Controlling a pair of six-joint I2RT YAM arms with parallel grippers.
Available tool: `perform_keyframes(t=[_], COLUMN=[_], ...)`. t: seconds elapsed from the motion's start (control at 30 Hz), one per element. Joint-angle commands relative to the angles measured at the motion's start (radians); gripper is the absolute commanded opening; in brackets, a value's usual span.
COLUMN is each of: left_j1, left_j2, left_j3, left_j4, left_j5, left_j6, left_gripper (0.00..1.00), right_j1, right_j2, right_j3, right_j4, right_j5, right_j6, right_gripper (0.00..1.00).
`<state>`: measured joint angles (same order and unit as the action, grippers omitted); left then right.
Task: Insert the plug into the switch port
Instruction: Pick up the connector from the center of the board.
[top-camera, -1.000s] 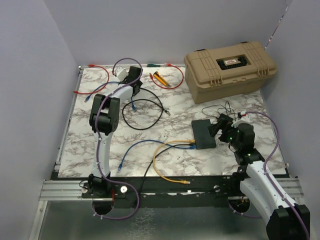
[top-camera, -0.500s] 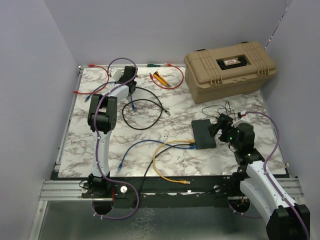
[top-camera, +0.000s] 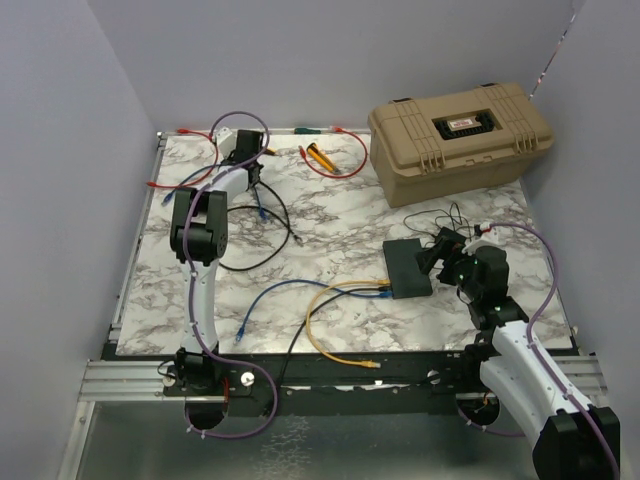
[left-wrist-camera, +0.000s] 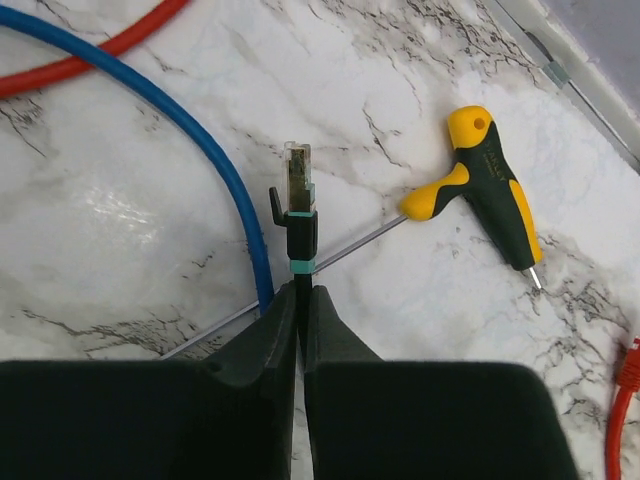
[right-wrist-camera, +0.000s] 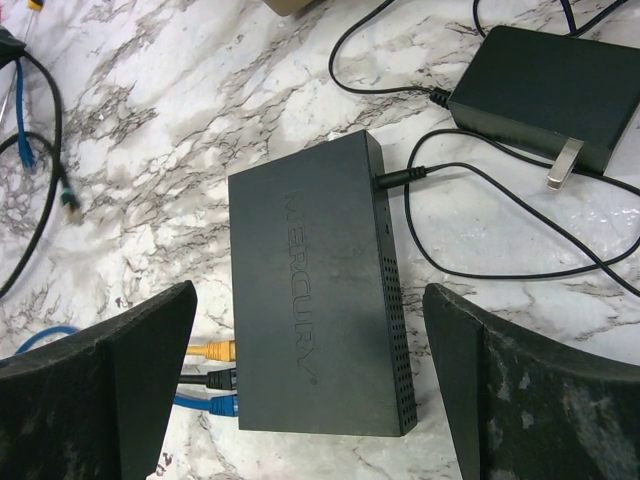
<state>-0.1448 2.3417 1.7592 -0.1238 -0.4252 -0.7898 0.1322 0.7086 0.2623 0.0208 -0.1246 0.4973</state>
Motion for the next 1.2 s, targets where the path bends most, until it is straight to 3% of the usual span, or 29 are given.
perform_keyframes(t=[0.0, 0.27, 0.43, 0.8, 1.17], left_j1=[0.014, 0.013, -0.016, -0.241, -0.447], left_j2=[-0.091, -0.246, -0.356, -0.684, -0.983], left_j3=[0.04, 0.022, -0.075, -0.549, -0.873], left_j4=[-0.056, -0.055, -0.046, 0.226, 0.357], left_j5=[-0.029, -0.073, -0.063, -0.033, 0.134], left_j6=[0.287, 0.693, 0.849, 1.248, 1.504], left_gripper=[0.02, 0.0, 0.0, 0.0, 0.0], right_j1=[0.008, 0.008, 0.008, 0.008, 0.01], right_j2=[0.003, 0.02, 0.028, 0.043, 0.062], right_j3=[0.002, 0.009, 0.012, 0.082, 0.043], right_j4=[-0.004, 0.003, 0.02, 0.072, 0.341], right_j5=[-0.018, -0.06, -0.121, -0.335, -0.55], right_j6=[-0.016, -0.04, -0.063, -0.113, -0.124], right_gripper=[0.98, 0.97, 0.96, 0.9, 0.87])
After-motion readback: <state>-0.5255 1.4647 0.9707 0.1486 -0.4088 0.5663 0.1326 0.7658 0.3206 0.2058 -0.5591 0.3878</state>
